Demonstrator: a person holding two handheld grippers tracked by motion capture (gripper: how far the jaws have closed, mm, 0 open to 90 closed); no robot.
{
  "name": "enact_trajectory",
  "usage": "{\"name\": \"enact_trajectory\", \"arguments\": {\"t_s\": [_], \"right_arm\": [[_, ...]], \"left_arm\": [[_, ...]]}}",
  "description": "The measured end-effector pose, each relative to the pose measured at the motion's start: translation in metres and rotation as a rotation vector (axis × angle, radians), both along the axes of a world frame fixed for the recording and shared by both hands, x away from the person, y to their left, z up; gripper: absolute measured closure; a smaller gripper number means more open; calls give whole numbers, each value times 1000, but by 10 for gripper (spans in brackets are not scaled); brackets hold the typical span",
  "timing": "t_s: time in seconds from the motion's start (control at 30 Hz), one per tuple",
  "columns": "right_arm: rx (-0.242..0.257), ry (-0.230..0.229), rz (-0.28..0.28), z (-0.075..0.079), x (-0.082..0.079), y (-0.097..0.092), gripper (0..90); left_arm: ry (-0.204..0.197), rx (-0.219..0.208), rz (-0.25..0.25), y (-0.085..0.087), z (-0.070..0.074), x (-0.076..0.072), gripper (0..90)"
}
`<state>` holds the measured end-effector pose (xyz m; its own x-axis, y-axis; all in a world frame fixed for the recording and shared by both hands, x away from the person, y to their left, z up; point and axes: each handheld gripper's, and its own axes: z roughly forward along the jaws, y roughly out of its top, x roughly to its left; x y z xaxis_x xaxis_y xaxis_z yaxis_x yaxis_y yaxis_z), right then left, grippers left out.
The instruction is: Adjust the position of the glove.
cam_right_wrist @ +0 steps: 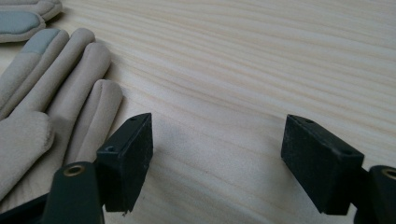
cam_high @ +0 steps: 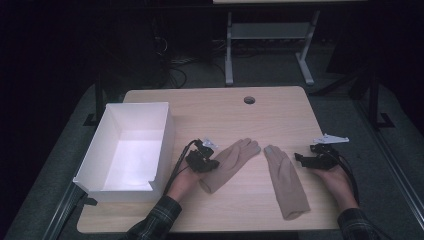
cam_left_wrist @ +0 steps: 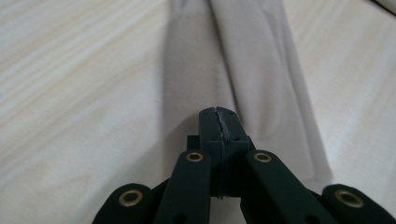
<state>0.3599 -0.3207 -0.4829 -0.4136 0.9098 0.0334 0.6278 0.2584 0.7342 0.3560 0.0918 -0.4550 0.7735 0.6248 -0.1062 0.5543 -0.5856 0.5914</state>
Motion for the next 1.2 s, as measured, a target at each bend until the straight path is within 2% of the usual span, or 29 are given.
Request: {"name": "enact_trajectory", "arguments": {"t_s": [0.27, 0.33, 0.43, 0.5, 0.63, 0.73, 0.8, 0.9, 0.93, 0.97, 1.0, 1.07, 1.1, 1.13, 1.17, 1.2], "right_arm": [[0, 0, 0, 0, 0, 0, 247], [0, 0, -1, 0, 0, 0, 247], [-1, 0, 0, 0, 0, 0, 247], [0, 0, 0, 0, 0, 0, 247], [0, 1, -1, 0, 0, 0, 247], [0, 1, -1, 0, 0, 0, 247], [0, 1, -1, 0, 0, 0, 247], [0, 0, 0, 0, 0, 0, 247], [0, 0, 0, 0, 0, 0, 247], [0, 0, 0, 0, 0, 0, 247], [0, 0, 0, 0, 0, 0, 247], [0, 0, 0, 0, 0, 0, 247], [0, 0, 0, 0, 0, 0, 247], [0, 0, 0, 0, 0, 0, 247], [0, 0, 0, 0, 0, 0, 247], [0, 0, 0, 0, 0, 0, 247]], "left_arm": [[37, -30, -36, 3, -1, -16, 895], [50, -49, -44, 3, -2, -21, 895], [66, -60, -75, 3, -2, -30, 895], [81, -76, -100, 0, -2, -39, 895], [82, -72, -144, -5, -3, -46, 895], [96, -96, -168, -16, -4, -54, 895], [91, -109, -190, -21, -6, -57, 894], [79, -106, -201, -23, -5, -58, 893], [86, -107, -204, -22, -5, -57, 884], [104, -123, -207, -20, -3, -55, 835], [101, -131, -197, -18, -2, -54, 802], [99, -142, -188, -16, 0, -52, 790], [93, -156, -181, -14, 2, -50, 756], [79, -155, -173, -13, 4, -48, 743], [48, -141, -142, -9, 7, -44, 728], [48, -141, -142, -9, 7, -44, 708]]}}
